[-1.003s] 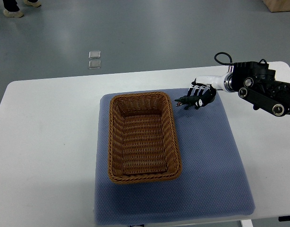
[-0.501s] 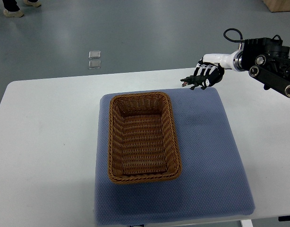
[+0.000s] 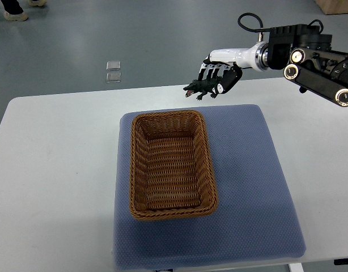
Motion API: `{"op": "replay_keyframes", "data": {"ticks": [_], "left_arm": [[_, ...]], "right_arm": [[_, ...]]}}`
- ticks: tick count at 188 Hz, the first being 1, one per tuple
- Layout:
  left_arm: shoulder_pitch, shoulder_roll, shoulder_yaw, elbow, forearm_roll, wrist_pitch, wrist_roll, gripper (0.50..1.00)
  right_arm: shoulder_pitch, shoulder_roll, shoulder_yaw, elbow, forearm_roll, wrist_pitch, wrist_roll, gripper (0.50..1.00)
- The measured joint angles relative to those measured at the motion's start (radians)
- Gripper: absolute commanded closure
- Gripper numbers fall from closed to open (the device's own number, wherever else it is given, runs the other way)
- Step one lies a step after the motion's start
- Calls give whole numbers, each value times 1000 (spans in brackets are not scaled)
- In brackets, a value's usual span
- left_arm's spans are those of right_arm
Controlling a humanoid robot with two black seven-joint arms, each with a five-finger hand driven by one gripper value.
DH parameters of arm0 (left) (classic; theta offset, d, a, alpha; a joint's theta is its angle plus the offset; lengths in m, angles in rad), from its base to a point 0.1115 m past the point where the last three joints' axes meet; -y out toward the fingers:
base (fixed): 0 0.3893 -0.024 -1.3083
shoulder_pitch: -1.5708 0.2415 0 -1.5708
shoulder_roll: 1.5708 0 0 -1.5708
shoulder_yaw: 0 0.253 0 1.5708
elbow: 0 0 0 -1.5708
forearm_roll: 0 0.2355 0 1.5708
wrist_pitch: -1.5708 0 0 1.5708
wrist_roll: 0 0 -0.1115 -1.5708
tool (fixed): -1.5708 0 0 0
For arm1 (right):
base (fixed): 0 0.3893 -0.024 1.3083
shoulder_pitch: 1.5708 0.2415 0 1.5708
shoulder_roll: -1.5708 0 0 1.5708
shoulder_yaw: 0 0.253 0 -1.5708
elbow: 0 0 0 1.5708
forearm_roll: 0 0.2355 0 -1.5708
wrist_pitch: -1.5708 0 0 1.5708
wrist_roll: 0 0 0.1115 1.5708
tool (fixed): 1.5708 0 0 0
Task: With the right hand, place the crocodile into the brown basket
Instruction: 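Carry the crocodile over the wicker basket and lower it inside, then open the right hand to release the crocodile and withdraw upward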
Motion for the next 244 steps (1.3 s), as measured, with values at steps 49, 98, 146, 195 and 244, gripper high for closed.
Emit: {"op": "replay_keyframes", "data": {"ticks": [49,98,146,195,244], "left_arm": [[0,0,0,0,0,0,0,500],[0,0,0,0,0,-1,0,500],[0,0,-1,2,0,-2,0,500],[0,0,-1,1,0,-2,0,500],[0,0,0,0,0,-2,0,500]], "right_arm": [[-26,99,0,35,1,-9,56,1000],[-121,178,-2,58,-1,-28,73,1000],[-195,240,-9,58,-14,-71,73,1000],[-240,246,-22,48,-32,-74,71,1000],[-234,200,-18,47,-38,-72,72,1000]]}}
